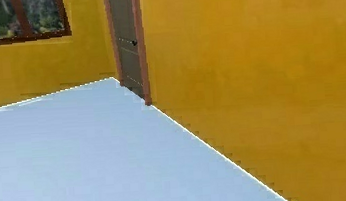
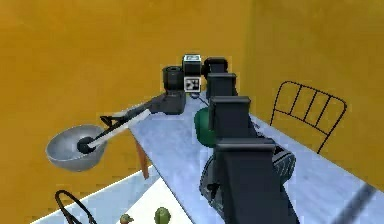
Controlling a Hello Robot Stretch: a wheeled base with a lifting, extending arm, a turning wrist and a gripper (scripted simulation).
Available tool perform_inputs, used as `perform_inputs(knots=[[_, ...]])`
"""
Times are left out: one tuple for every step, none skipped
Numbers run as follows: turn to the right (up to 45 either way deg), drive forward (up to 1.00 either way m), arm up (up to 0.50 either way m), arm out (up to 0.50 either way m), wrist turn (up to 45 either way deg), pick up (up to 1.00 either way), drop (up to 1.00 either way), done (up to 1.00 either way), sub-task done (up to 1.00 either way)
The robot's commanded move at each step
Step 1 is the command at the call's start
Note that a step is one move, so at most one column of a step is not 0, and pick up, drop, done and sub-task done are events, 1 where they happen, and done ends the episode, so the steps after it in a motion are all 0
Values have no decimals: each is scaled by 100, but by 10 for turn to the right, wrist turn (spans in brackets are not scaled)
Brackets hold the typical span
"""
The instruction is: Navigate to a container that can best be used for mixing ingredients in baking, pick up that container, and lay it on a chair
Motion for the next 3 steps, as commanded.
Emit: perform_inputs(knots=[[0,0,0,0,450,0,0,0,0],[0,0,0,0,150,0,0,0,0],[0,0,-38,0,0,0,0,0,0]])
